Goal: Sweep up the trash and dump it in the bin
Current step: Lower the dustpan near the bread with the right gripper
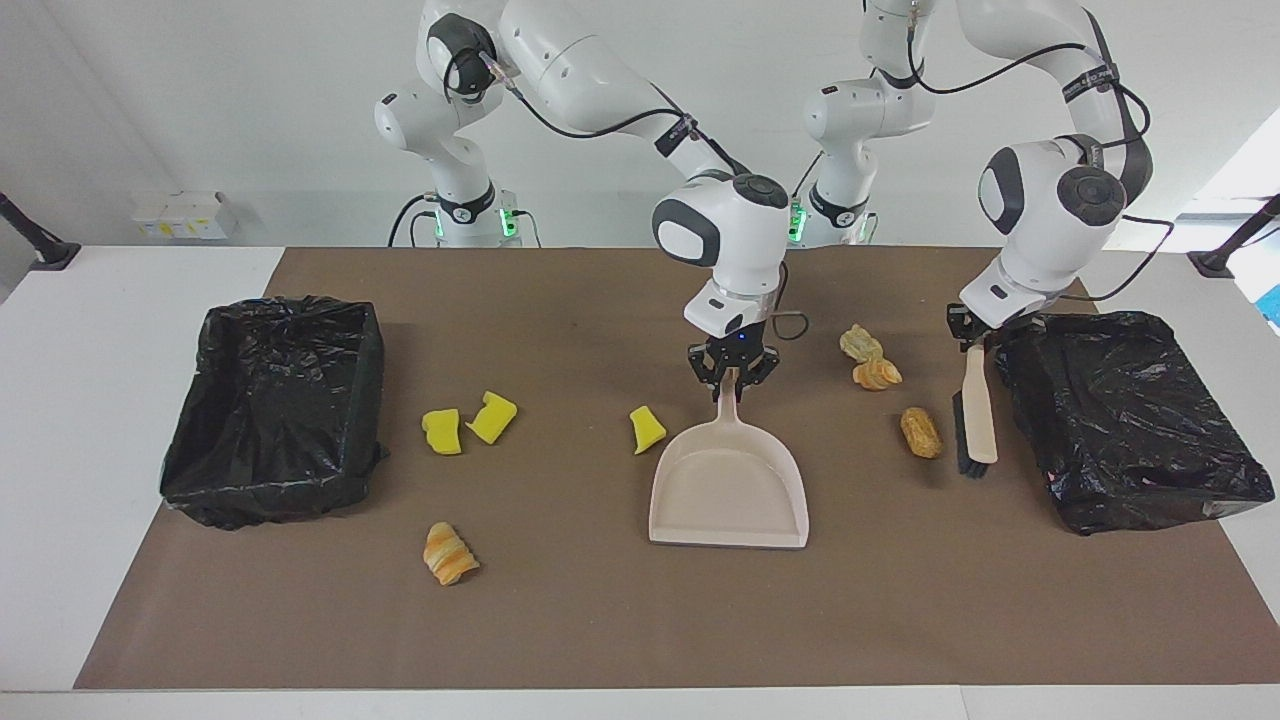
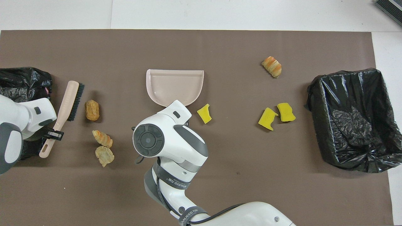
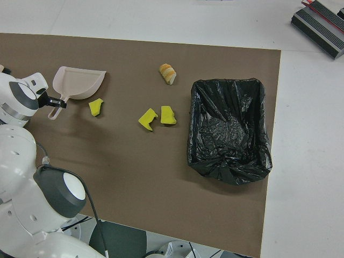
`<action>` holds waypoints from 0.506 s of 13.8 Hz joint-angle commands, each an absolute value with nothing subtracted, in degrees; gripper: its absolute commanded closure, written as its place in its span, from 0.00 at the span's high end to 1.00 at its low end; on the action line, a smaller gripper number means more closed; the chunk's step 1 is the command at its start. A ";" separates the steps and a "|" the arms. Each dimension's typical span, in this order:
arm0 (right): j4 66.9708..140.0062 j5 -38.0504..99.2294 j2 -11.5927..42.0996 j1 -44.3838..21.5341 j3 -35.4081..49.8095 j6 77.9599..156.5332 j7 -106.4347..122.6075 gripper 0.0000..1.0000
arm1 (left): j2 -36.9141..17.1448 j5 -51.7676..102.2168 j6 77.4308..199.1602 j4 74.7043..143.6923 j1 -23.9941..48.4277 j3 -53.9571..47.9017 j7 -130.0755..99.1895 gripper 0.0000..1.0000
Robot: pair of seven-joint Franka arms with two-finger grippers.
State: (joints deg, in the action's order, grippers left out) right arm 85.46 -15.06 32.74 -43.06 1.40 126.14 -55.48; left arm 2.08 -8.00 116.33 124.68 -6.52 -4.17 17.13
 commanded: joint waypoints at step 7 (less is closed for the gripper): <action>87.45 -9.32 22.78 -37.19 1.58 112.95 -36.85 0.00 | 3.86 -8.35 116.19 128.22 -7.91 -4.31 11.54 0.00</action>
State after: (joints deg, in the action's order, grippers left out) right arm 85.47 -11.86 26.69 -39.48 1.08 115.00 -42.43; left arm 1.67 -7.99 116.14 125.57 -7.22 -3.93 15.15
